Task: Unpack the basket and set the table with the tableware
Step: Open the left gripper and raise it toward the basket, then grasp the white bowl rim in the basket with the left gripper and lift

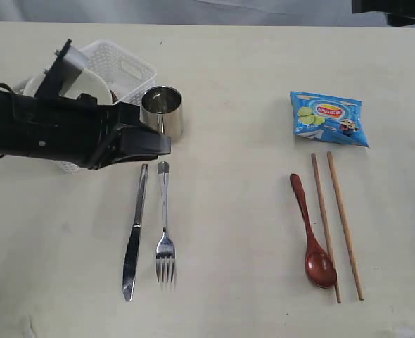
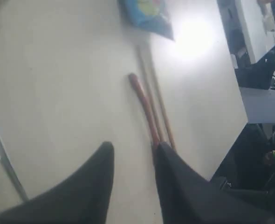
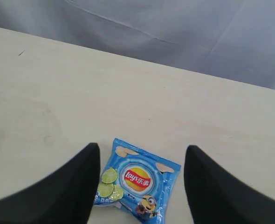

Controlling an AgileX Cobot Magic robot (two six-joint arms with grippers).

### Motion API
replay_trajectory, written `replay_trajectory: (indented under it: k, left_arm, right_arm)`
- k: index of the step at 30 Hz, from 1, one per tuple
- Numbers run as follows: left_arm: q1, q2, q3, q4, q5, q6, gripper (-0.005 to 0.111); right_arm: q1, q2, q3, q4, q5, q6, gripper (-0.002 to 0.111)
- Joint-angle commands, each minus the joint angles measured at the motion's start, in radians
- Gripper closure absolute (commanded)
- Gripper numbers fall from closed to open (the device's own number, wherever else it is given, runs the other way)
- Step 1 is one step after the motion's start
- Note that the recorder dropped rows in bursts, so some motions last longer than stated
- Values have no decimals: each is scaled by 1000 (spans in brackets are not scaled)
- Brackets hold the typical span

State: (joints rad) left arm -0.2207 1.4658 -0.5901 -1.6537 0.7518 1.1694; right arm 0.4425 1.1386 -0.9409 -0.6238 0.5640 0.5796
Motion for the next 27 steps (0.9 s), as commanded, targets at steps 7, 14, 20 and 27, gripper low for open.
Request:
replay_trajectory:
  k: [7, 14, 20, 27]
  left_arm:
    - [2, -206, -177, 528, -368, -274, 77]
    - [78, -191, -235, 1191, -403, -857, 55]
    - [216, -136, -235, 1202, -402, -893, 47]
    - [280, -17, -235, 1206, -411, -893, 47]
  right_arm:
    - [-5, 5, 1, 16, -9, -1, 56]
    - [-5, 38, 3, 17, -9, -1, 56]
    - [-5, 64, 15, 15, -24, -3, 56]
    - [-5, 66, 49, 15, -77, -3, 56]
